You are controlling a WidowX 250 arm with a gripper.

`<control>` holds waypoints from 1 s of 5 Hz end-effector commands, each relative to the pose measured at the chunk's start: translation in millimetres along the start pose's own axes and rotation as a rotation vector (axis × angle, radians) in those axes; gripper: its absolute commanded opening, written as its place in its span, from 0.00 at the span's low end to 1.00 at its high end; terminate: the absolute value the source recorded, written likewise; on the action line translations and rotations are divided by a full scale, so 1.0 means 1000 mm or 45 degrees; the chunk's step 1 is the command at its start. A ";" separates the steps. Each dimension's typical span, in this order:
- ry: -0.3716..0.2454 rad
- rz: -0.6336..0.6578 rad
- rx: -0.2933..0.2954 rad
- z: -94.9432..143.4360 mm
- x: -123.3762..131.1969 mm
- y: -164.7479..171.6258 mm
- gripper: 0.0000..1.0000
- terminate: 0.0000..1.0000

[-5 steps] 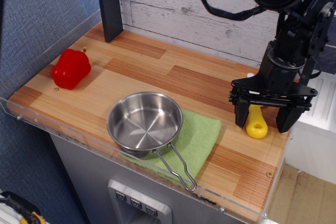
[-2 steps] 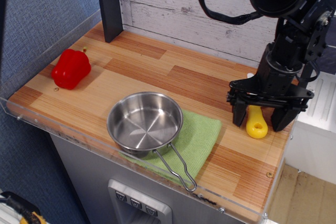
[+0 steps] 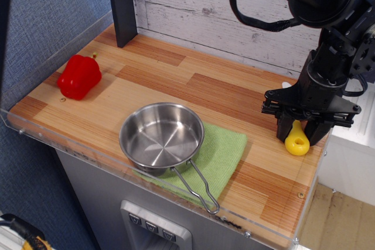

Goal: Move the knife at the edge of the table.

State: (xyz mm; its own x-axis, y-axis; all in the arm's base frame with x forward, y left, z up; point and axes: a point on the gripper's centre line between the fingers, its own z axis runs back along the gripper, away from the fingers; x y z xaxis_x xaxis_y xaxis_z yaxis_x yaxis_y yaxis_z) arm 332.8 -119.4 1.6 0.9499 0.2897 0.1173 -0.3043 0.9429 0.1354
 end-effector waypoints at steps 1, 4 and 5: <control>0.036 -0.437 -0.021 0.017 -0.006 0.025 0.00 0.00; -0.011 -0.621 -0.318 0.078 0.033 0.105 0.00 0.00; -0.037 -0.582 -0.383 0.087 0.046 0.140 0.00 0.00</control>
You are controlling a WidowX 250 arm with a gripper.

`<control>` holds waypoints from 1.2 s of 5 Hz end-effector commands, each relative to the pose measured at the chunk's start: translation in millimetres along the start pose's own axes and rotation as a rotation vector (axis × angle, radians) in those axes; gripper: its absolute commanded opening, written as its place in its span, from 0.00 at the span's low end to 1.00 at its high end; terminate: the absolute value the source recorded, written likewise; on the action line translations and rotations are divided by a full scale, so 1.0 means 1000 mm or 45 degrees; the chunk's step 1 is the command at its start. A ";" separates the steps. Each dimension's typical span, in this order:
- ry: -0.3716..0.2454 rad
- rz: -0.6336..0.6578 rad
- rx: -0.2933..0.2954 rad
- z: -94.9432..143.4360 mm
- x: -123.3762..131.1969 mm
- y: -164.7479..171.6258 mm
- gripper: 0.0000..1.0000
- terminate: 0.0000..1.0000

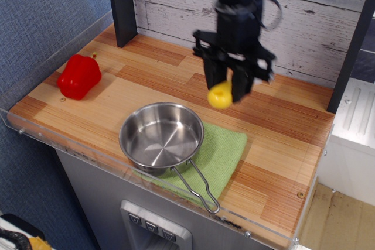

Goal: Move the knife at the edge of the table.

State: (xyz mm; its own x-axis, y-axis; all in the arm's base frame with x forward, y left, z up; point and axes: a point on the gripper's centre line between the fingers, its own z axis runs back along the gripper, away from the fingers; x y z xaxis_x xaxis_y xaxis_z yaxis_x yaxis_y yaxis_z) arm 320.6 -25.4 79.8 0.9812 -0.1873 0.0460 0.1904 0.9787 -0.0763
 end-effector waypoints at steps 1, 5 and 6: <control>-0.130 0.055 -0.032 0.036 -0.002 0.075 0.00 0.00; 0.000 0.059 0.141 -0.013 0.003 0.124 0.00 0.00; 0.041 0.075 0.128 -0.038 0.002 0.129 0.00 0.00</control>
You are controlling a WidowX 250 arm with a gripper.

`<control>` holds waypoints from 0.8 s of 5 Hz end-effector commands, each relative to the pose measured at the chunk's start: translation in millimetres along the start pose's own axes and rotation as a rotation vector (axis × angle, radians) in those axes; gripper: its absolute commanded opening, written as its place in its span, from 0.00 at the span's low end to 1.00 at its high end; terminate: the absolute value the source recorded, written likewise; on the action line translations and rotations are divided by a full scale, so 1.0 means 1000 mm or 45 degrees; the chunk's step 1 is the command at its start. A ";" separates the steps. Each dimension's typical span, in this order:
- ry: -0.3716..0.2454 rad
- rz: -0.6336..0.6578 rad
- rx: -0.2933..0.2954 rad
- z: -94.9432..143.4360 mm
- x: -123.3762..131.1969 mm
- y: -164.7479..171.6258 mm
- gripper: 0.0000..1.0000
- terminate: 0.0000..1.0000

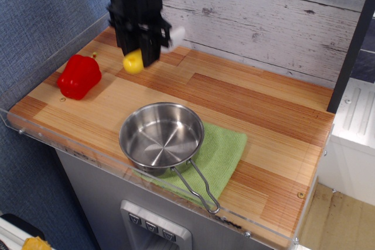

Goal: Move the knife at the edge of the table.

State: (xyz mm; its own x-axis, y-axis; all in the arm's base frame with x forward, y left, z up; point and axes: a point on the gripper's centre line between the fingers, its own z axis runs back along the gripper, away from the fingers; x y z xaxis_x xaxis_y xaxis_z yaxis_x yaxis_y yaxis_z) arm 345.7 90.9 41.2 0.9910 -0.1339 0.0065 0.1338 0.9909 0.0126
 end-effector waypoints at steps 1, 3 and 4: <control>0.006 0.028 0.027 -0.025 0.002 0.014 0.00 0.00; 0.013 0.152 0.041 -0.021 -0.005 0.032 1.00 0.00; -0.012 0.163 0.029 -0.003 -0.009 0.032 1.00 0.00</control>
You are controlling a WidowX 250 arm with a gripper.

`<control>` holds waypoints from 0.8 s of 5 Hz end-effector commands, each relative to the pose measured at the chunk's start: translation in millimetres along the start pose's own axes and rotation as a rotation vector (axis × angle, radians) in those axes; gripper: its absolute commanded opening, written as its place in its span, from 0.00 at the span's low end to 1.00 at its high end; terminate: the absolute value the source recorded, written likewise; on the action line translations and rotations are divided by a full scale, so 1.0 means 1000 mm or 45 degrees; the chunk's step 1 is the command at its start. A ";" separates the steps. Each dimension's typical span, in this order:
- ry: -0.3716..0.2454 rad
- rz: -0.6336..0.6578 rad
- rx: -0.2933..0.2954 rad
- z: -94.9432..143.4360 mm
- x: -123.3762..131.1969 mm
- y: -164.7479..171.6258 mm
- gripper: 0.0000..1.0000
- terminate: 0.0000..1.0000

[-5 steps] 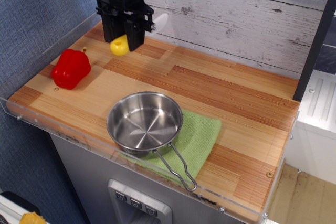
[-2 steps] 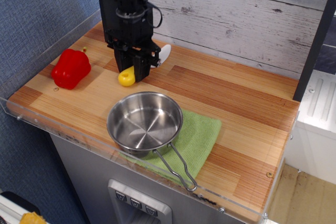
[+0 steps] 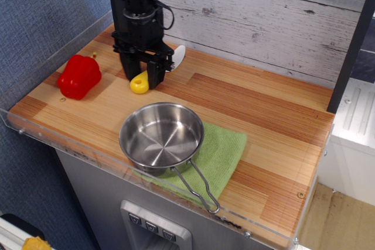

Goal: Move the knife at the edge of the table.

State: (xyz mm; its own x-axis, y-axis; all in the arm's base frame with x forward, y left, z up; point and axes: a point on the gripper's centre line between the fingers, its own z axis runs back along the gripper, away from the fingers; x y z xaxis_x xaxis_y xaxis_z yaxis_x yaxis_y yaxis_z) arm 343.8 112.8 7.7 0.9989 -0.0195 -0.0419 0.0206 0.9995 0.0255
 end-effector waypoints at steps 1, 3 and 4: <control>-0.159 0.010 0.002 0.059 -0.011 0.009 1.00 0.00; -0.309 0.008 -0.020 0.109 -0.022 -0.001 1.00 0.00; -0.314 -0.039 -0.055 0.117 -0.022 -0.016 1.00 0.00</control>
State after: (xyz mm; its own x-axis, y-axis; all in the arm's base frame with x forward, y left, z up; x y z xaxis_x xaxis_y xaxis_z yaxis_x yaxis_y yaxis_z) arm 326.2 87.4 100.6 0.9908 -0.0534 0.1248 0.0594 0.9972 -0.0448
